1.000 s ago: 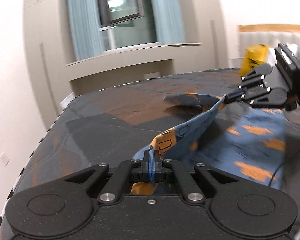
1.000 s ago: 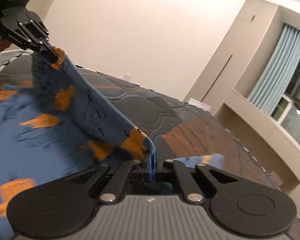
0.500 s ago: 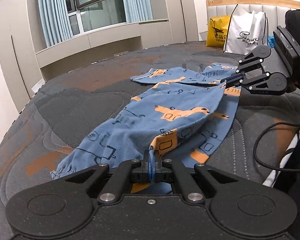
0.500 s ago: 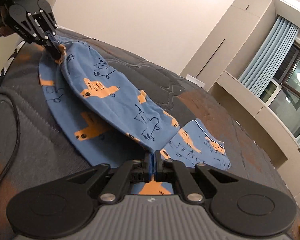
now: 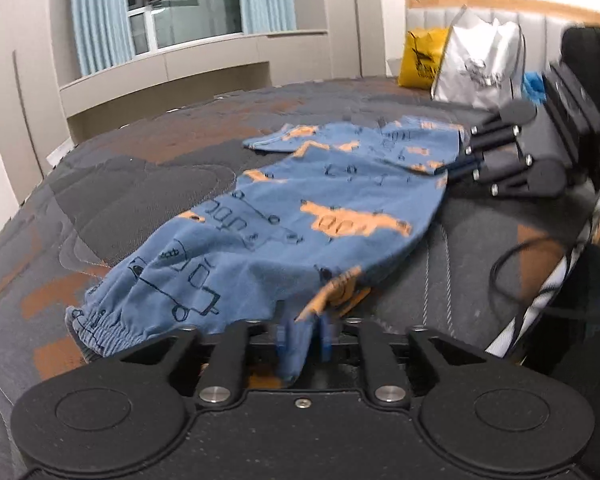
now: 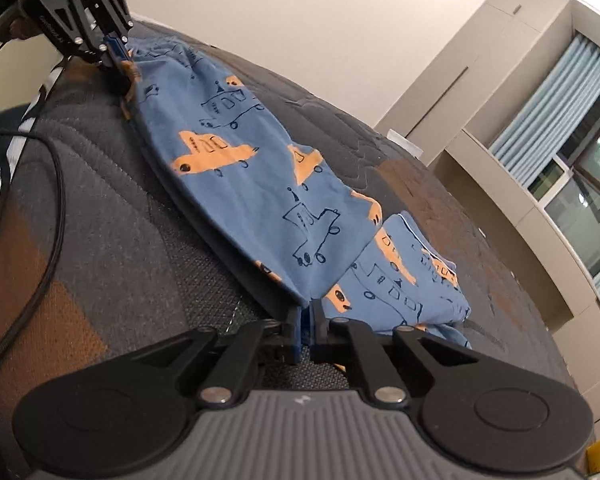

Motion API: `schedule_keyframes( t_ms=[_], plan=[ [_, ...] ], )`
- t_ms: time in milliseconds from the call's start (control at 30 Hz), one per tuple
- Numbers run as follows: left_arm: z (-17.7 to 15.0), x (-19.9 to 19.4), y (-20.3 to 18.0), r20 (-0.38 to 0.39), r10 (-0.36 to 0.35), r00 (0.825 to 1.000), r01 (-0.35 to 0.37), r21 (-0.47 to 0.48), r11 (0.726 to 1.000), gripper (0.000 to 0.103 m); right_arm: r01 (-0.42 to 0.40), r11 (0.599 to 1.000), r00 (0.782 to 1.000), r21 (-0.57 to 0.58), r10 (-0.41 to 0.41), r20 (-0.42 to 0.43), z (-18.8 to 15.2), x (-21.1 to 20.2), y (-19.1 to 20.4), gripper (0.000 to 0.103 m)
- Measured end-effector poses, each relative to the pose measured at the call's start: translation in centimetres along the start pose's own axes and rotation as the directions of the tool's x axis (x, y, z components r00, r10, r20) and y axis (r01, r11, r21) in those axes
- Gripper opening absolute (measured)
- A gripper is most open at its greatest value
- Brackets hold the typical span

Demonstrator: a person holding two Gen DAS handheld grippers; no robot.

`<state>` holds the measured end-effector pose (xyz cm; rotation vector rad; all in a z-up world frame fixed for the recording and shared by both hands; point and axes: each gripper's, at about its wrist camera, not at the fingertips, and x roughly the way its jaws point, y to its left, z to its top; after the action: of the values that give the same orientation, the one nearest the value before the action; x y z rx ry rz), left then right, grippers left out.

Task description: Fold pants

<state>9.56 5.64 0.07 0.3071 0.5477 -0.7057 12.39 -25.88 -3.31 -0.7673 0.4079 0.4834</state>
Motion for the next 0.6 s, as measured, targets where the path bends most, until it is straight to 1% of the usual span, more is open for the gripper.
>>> schedule_keyframes(
  t_ms=[33, 100, 133, 167, 200, 233, 267, 300, 333, 400, 467, 533, 567, 600],
  plan=[
    [0.3, -0.3, 0.0, 0.013, -0.005, 1.0, 0.005, -0.018, 1.0, 0.045, -0.001, 1.0, 1.0, 0.018, 0.001, 0.003, -0.2, -0.5, -0.2, 0.022],
    [1.1, -0.4, -0.4, 0.057, 0.007, 0.998, -0.005, -0.042, 0.999, 0.077, -0.011, 0.998, 1.0, 0.059, 0.011, 0.01, -0.4, -1.0, -1.1, 0.057],
    [1.5, -0.3, -0.7, 0.091, 0.03, 0.995, -0.025, -0.058, 0.998, 0.084, -0.008, 0.997, 1.0, 0.075, 0.007, 0.013, -0.6, -1.3, -1.4, 0.061],
    [1.9, -0.3, -0.9, 0.117, 0.053, 0.992, -0.044, -0.076, 0.996, 0.097, 0.003, 0.995, 1.0, 0.095, -0.005, 0.017, -0.9, -1.7, -1.8, 0.071],
    [2.5, 0.2, -1.2, 0.142, 0.085, 0.986, -0.071, -0.104, 0.992, 0.102, 0.015, 0.993, 1.0, 0.119, -0.017, 0.018, -1.2, -2.1, -2.1, 0.081],
    [3.0, 0.8, -1.5, 0.153, 0.11, 0.982, -0.09, -0.13, 0.987, 0.102, 0.03, 0.988, 0.999, 0.151, -0.033, 0.02, -1.6, -2.5, -2.6, 0.087],
    [3.7, 1.5, -1.6, 0.148, 0.128, 0.981, -0.103, -0.165, 0.981, 0.102, 0.048, 0.982, 0.998, 0.185, -0.053, 0.02, -2.0, -2.7, -3.2, 0.096],
    [4.4, 2.6, -1.6, 0.129, 0.134, 0.983, -0.106, -0.207, 0.973, 0.102, 0.075, 0.972, 0.997, 0.224, -0.08, 0.014, -2.4, -3.1, -4.0, 0.099],
    [5.1, 3.5, -1.6, 0.113, 0.132, 0.985, -0.101, -0.248, 0.963, 0.102, 0.108, 0.958, 0.994, 0.265, -0.112, 0.002, -2.8, -3.3, -4.9, 0.1],
    [6.1, 5.6, -1.6, 0.098, 0.106, 0.99, -0.067, -0.337, 0.939, 0.102, 0.169, 0.919, 0.985, 0.356, -0.171, -0.025, -3.9, -3.7, -7.0, 0.103],
    [7.0, 7.3, -2.1, 0.078, 0.076, 0.994, -0.04, -0.385, 0.922, 0.102, 0.217, 0.859, 0.975, 0.463, -0.214, -0.061, -4.9, -3.8, -9.6, 0.103],
    [8.2, 8.9, -3.3, 0.067, 0.04, 0.997, -0.01, -0.399, 0.917, 0.102, 0.266, 0.78, 0.963, 0.566, -0.235, -0.129, -6.0, -3.4, -12.5, 0.103],
    [8.5, 9.5, -3.9, 0.08, 0.021, 0.997, 0.013, -0.404, 0.915, 0.102, 0.28, 0.735, 0.96, 0.617, -0.225, -0.166, -6.5, -2.9, -14.1, 0.103],
    [8.8, 10.0, -4.5, 0.097, 0.003, 0.995, 0.037, -0.407, 0.913, 0.102, 0.274, 0.699, 0.962, 0.661, -0.2, -0.188, -7.2, -2.6, -15.5, 0.103]
  ],
)
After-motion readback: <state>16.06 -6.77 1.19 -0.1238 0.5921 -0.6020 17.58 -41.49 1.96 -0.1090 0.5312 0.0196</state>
